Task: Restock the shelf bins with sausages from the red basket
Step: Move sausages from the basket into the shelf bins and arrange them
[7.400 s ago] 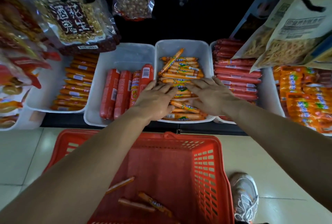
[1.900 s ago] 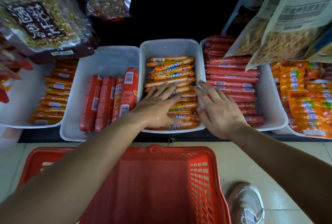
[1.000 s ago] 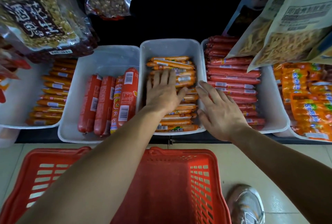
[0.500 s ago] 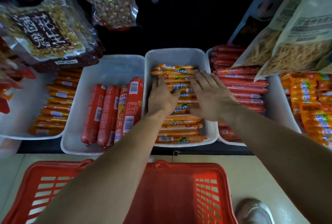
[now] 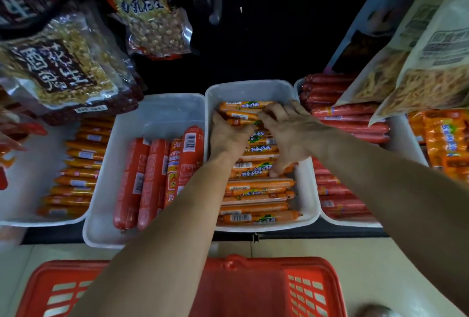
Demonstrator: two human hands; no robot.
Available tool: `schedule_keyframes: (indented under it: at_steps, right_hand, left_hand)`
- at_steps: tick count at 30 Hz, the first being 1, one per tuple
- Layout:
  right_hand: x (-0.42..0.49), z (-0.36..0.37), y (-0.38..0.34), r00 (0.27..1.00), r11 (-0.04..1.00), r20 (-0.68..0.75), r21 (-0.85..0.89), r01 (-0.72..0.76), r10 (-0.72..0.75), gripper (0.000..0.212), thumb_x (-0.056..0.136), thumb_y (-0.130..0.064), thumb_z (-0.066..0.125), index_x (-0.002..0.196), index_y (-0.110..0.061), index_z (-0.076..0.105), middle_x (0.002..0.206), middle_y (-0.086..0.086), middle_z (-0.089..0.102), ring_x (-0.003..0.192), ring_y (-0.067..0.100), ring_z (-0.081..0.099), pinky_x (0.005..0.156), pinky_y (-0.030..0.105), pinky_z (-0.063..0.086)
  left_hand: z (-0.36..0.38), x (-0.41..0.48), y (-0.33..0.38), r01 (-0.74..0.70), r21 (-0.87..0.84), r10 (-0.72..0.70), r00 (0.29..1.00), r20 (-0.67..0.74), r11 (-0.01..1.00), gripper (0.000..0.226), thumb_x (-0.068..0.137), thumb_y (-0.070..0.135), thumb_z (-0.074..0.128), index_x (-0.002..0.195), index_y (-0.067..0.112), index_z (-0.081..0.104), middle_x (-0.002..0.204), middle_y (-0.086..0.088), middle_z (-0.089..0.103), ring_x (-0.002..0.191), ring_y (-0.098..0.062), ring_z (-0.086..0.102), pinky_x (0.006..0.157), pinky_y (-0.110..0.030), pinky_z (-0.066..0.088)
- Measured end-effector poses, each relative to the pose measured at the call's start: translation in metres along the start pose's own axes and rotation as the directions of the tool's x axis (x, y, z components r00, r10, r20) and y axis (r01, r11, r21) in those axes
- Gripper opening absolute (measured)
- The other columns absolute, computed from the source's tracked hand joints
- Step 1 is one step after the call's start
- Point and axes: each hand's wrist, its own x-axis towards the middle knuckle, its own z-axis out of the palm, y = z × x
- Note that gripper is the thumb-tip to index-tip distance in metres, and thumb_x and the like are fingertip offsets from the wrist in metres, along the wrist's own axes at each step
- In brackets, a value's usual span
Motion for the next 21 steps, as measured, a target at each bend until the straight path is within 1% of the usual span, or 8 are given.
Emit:
schedule_keyframes:
  at_steps: [3,5,7,9,12,15,18,21]
  right_hand:
    - [-0.001,-0.002,0.003,0.999,0.999,0.021,0.007,0.033,-0.034,0.146,0.05,-0.083,0.073,0.159,-0.019,-0.002,0.166,0.0,0.009,0.153,0.02,0.007,0.113,0.038,-0.022]
    - [-0.002,0.0,0.008,0.999,0.998,0.0,0.026,0.052,-0.052,0.142,0.052,-0.087,0.067,0.159,-0.022,-0.001,0.166,-0.003,0.012,0.152,0.017,0.009,0.116,0.039,-0.021]
    - [-0.004,0.004,0.012,0.998,0.998,-0.018,0.024,0.053,-0.053,0.133,0.059,-0.092,0.056,0.159,-0.024,-0.002,0.166,-0.002,0.011,0.153,0.017,0.006,0.12,0.042,-0.017]
    - [-0.007,0.01,0.013,0.999,1.0,-0.043,-0.004,0.03,-0.03,0.121,0.069,-0.092,0.042,0.159,-0.025,-0.003,0.167,0.001,0.007,0.153,0.02,0.002,0.121,0.049,-0.012]
    - [-0.012,0.012,0.007,0.997,0.998,-0.073,-0.046,-0.029,0.026,0.104,0.082,-0.085,0.028,0.159,-0.022,-0.003,0.166,0.006,0.005,0.153,0.024,-0.003,0.12,0.054,-0.011]
    - [-0.014,0.015,-0.001,0.995,0.995,-0.098,-0.088,-0.044,0.035,0.098,0.087,-0.079,0.018,0.159,-0.016,-0.003,0.166,0.007,0.007,0.153,0.023,-0.003,0.12,0.053,-0.012]
    - [-0.012,0.015,-0.008,0.992,0.99,-0.081,-0.092,-0.105,0.098,0.093,0.089,-0.075,0.009,0.159,-0.016,-0.004,0.166,0.009,0.008,0.153,0.024,0.0,0.12,0.054,-0.009]
    - [-0.005,0.014,-0.016,0.984,0.98,-0.072,-0.111,-0.168,0.16,0.088,0.09,-0.071,0.003,0.159,-0.016,-0.005,0.165,0.013,0.012,0.153,0.027,0.008,0.12,0.057,-0.007]
  left_hand:
    - [0.003,0.003,0.003,-0.036,0.014,0.036,0.998,-0.043,0.999,0.075,0.079,0.034,0.081,0.137,0.025,0.036,0.123,0.0,0.063,0.115,-0.021,0.062,0.096,-0.036,0.049]
    - [0.005,0.007,0.003,-0.067,0.019,0.067,0.998,-0.017,0.998,0.083,0.076,0.037,0.083,0.14,0.024,0.033,0.125,0.001,0.062,0.117,-0.02,0.061,0.099,-0.037,0.049]
    - [0.005,0.013,0.004,-0.059,0.013,0.058,0.998,0.031,0.998,0.087,0.077,0.042,0.081,0.145,0.024,0.03,0.128,0.001,0.061,0.119,-0.019,0.059,0.099,-0.038,0.049]
    - [0.003,0.018,0.005,-0.022,0.001,0.022,0.998,0.056,1.0,0.079,0.083,0.046,0.074,0.146,0.028,0.03,0.13,0.0,0.058,0.118,-0.02,0.059,0.095,-0.037,0.05]
    - [0.003,0.022,0.006,-0.044,0.041,0.042,0.998,0.049,0.998,0.053,0.09,0.044,0.062,0.138,0.031,0.043,0.131,0.0,0.05,0.099,-0.019,0.063,0.084,-0.036,0.054]
    - [0.001,0.025,0.007,-0.022,0.006,0.022,0.999,0.049,1.0,0.032,0.094,0.039,0.056,0.124,0.029,0.053,0.124,0.0,0.058,0.088,-0.015,0.064,0.08,-0.038,0.056]
    - [-0.001,0.024,0.008,0.07,0.0,-0.069,0.993,0.099,0.998,0.041,0.097,0.047,0.05,0.133,0.027,0.047,0.114,-0.001,0.063,0.09,-0.017,0.063,0.082,-0.036,0.05]
    - [-0.005,0.023,0.012,0.107,0.0,-0.106,0.983,0.15,0.994,0.037,0.101,0.046,0.043,0.134,0.03,0.045,0.109,-0.001,0.065,0.086,-0.017,0.062,0.073,-0.033,0.046]
